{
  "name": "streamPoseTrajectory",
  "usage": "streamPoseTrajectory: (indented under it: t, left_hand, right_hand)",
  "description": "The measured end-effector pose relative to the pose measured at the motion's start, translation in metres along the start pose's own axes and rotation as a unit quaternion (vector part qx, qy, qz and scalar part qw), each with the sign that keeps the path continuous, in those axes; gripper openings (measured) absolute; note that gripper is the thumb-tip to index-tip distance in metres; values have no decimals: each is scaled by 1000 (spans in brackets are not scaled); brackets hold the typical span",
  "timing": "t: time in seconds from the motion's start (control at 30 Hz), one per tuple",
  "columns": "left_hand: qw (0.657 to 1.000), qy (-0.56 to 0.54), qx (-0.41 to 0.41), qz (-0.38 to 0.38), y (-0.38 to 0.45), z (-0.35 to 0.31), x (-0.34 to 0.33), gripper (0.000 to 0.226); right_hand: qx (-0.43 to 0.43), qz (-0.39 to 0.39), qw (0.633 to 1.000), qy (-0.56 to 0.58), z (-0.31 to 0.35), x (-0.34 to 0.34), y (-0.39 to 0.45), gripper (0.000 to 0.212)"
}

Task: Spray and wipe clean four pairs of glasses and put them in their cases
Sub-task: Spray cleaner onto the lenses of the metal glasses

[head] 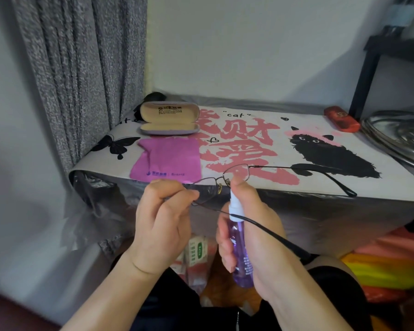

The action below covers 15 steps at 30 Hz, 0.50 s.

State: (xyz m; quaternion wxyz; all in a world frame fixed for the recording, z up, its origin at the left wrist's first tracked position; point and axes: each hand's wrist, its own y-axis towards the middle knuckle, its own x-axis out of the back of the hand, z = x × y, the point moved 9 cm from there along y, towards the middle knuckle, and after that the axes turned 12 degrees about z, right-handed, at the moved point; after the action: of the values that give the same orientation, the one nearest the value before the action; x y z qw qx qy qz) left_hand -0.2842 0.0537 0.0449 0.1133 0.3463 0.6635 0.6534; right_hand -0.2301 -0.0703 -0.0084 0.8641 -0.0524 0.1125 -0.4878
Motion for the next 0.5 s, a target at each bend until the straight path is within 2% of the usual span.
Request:
streamPoseTrajectory:
  t: [0.13, 0.27, 0.33, 0.5]
  left_hand:
    - [1000, -3, 11, 3, 1, 0, 0, 15]
    - [1000, -2, 16, 7, 1, 3, 2, 14]
    - [1000, -1, 15, 8, 1, 4, 2, 13]
    - [1000, -7, 10, 5, 4, 0, 2, 13]
  right_hand:
    - [-8, -37, 999, -34, -1, 8, -3, 76]
    - [32, -114, 991, -69, 12, 40, -11, 84]
    - [25, -149, 983, -108, 19, 55, -16, 89]
    - [-6, -172, 973, -151, 23, 72, -20, 78]
